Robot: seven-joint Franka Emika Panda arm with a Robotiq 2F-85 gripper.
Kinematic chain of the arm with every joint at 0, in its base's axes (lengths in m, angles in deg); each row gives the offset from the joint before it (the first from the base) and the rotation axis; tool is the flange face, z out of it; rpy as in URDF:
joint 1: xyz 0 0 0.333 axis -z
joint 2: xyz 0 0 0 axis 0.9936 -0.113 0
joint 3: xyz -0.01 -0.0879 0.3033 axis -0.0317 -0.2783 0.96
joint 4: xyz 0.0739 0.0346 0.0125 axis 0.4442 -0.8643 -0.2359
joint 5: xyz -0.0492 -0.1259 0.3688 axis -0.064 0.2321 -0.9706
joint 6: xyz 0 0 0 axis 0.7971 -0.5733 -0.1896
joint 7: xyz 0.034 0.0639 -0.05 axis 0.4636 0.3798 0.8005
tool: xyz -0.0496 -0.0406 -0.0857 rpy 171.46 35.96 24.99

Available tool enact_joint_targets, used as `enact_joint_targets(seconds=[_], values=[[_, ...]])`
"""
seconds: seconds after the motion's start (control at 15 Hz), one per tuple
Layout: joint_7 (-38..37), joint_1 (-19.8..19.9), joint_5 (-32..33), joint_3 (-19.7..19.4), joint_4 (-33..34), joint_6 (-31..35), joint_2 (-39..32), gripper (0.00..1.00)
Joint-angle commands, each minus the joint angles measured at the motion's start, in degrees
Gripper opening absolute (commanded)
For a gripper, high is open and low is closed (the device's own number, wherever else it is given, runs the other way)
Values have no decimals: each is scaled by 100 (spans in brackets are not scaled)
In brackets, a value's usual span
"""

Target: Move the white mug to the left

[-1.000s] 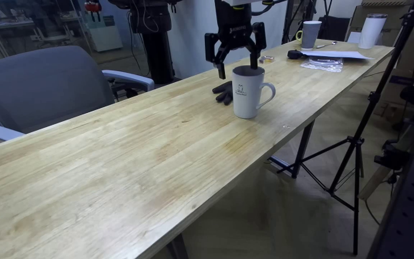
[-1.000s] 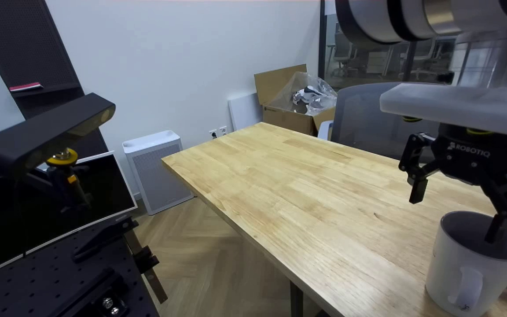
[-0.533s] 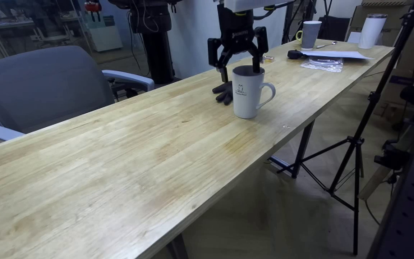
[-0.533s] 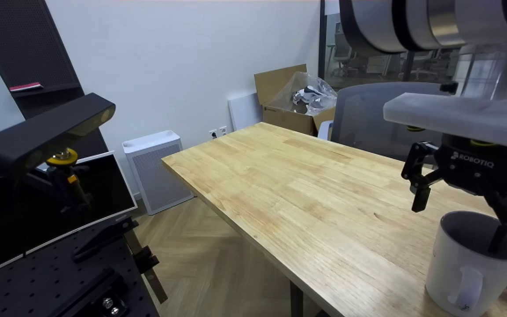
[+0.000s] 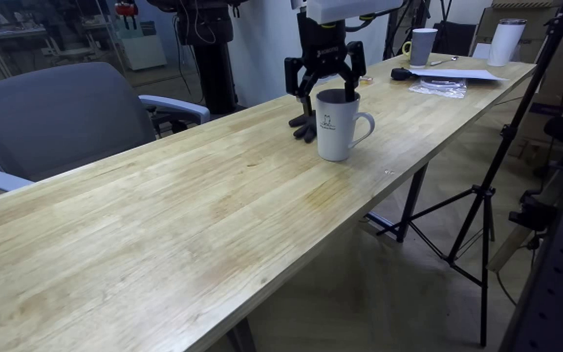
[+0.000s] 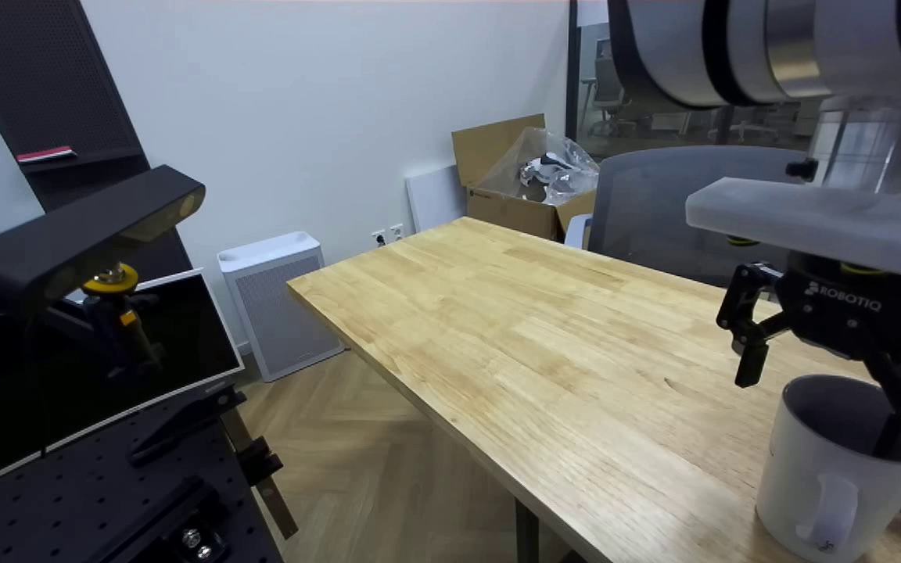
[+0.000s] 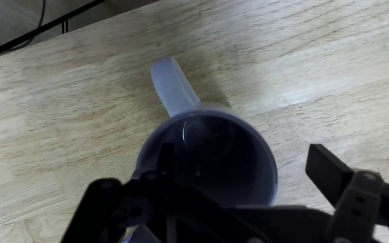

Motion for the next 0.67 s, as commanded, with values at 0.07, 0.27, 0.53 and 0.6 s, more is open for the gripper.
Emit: enact_joint_targets(seconds=[0.07, 0.27, 0.53, 0.6], values=[[-210, -6, 102, -35, 192, -46, -138, 100], [-218, -6, 104, -52, 219, -49, -180, 100], [-245, -15, 126, -82, 228, -23, -199, 71], [-248, -13, 124, -87, 236, -36, -203, 70]])
